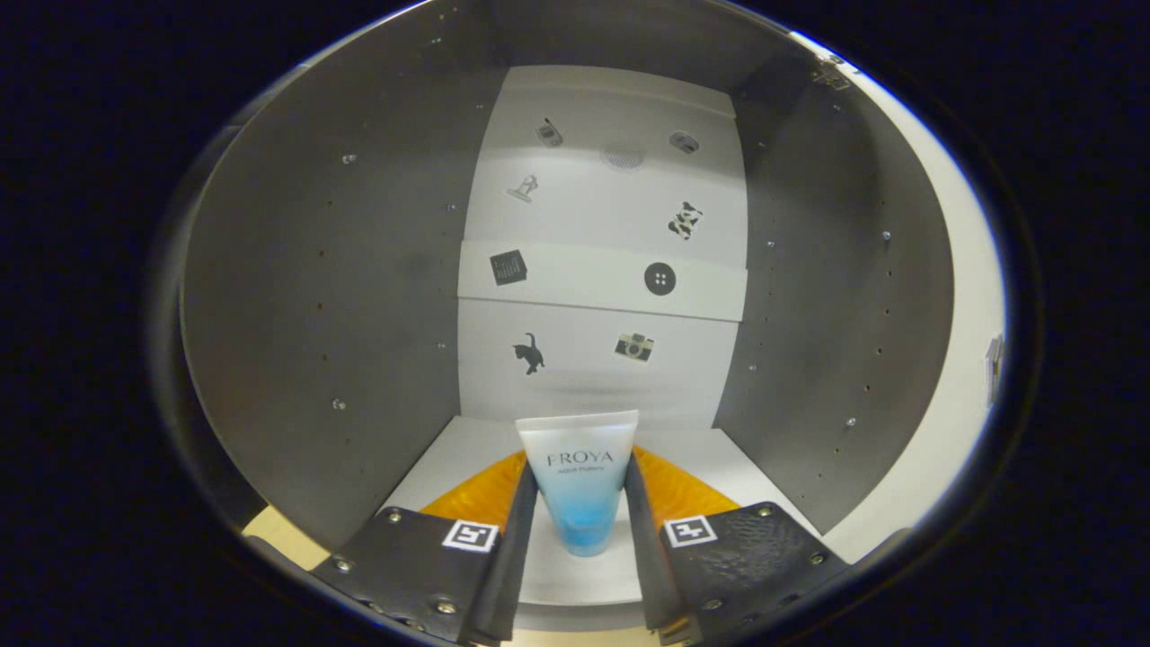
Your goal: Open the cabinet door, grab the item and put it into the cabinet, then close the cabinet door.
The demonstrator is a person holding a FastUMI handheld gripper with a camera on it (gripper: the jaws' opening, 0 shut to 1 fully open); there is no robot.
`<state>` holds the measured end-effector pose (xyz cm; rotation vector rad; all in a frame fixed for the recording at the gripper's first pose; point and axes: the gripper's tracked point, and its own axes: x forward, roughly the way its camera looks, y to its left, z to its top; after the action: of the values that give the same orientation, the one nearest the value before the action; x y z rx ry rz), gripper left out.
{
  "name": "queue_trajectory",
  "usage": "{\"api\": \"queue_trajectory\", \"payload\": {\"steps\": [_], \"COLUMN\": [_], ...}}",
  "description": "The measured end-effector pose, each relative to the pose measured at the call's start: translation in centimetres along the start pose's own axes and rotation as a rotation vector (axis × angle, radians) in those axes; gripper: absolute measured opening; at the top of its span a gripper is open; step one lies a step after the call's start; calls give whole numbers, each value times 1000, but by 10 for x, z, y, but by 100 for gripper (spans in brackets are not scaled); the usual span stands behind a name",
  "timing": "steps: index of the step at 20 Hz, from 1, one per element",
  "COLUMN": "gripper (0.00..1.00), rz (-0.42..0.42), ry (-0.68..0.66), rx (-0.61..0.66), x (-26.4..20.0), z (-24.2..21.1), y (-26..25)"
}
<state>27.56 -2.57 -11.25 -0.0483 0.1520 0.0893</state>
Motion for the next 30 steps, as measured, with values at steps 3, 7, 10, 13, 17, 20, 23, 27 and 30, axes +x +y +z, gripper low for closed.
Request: {"api": "queue_trajectory", "payload": {"steps": [3, 7, 10, 13, 17, 20, 23, 27, 30], "gripper": [53, 53, 55, 55, 59, 60, 61, 61, 61], "rz": [-12, -37, -57, -55, -62, -73, -75, -113, -130], "ry": [-6, 1, 7, 7, -23, -66, -70, -68, -66], "rx": [4, 42, 56, 67, 83, 93, 108, 47, 43], "x": [-3, -3, -3, -5, -13, -29, -62, -129, -183], "z": [-3, -4, -5, -4, 8, 25, 34, 38, 41], "y": [-2, -9, -15, -17, -20, -25, -33, -56, -70]}}
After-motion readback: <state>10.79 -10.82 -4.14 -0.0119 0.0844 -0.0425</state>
